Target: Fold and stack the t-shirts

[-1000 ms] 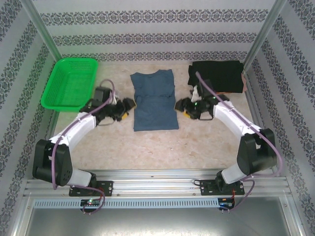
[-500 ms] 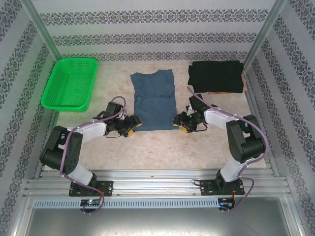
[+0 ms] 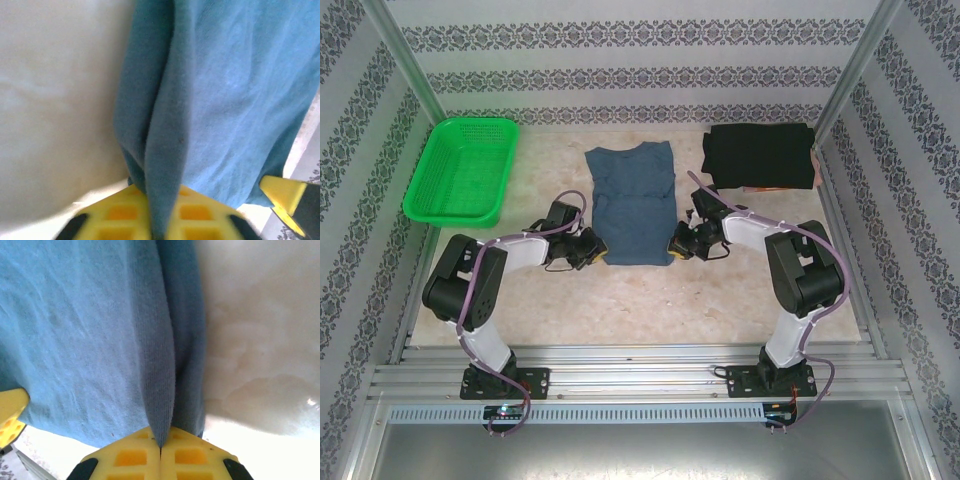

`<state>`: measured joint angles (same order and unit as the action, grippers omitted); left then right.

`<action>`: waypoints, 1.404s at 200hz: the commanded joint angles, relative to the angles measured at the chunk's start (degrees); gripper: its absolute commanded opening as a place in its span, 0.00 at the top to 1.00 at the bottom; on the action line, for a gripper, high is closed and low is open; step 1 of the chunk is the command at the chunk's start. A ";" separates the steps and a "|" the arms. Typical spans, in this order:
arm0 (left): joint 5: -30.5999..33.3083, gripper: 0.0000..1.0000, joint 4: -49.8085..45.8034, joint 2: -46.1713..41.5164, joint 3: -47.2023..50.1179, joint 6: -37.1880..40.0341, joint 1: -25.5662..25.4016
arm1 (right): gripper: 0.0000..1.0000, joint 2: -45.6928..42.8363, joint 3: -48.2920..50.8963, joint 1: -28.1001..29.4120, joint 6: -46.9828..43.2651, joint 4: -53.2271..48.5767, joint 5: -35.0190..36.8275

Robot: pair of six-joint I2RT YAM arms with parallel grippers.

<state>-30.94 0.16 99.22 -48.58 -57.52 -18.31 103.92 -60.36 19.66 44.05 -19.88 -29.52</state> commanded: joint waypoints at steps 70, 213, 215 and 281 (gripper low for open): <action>7.23 1.00 -18.22 -28.87 13.17 1.02 -7.30 | 1.00 -22.19 14.38 8.39 11.88 -4.82 5.57; 10.16 1.00 -36.59 -54.17 9.32 -7.97 -11.38 | 1.00 -41.32 5.18 23.16 19.41 -23.90 18.75; 9.73 1.00 -36.47 -53.79 8.84 -7.68 -10.87 | 1.00 -40.92 4.46 22.86 18.95 -24.07 18.65; -1.35 1.00 -27.54 -37.39 0.64 -0.98 1.23 | 1.00 -27.36 -7.89 11.14 9.08 -22.12 10.97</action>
<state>-27.40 -31.79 56.21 -46.72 -62.48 -20.16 71.79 -65.41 33.80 58.50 -41.30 -15.92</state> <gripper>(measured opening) 0.061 0.064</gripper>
